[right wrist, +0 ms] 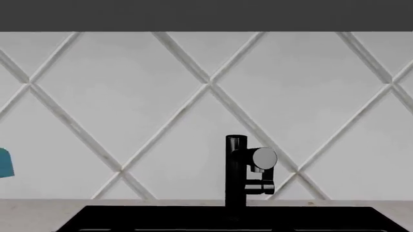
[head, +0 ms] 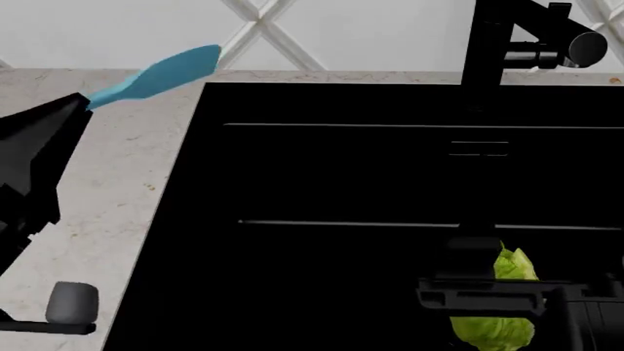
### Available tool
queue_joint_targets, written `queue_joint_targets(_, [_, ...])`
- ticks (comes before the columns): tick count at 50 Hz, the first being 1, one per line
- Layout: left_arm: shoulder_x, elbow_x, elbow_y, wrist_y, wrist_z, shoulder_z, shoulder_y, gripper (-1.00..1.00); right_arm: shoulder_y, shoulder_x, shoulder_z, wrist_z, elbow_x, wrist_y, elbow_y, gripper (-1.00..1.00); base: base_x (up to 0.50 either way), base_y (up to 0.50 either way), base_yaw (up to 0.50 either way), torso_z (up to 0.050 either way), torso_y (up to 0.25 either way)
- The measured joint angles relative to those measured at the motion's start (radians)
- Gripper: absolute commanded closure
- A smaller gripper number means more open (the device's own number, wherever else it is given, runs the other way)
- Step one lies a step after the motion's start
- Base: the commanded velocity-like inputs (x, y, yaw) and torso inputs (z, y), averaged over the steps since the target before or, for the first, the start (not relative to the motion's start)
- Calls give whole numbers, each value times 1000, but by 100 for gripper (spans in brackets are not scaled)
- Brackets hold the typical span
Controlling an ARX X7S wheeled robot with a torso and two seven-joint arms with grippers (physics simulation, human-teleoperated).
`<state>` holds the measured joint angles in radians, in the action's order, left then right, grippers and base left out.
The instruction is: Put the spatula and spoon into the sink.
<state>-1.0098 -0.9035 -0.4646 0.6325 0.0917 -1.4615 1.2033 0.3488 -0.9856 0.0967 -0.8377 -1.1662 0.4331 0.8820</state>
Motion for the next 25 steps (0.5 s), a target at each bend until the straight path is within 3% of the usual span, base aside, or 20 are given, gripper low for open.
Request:
queue_joint_targets(12, [39,-306,101,7,94,-63,19,100,151,33,41,-36,-102,40,9,-100,0,0,0,0,0])
queue_joint_targets(25, [111,-495,214,1,176,-79,71,100,335,106,83,-91,-232,61,-6,-100,0,0,0,0,0])
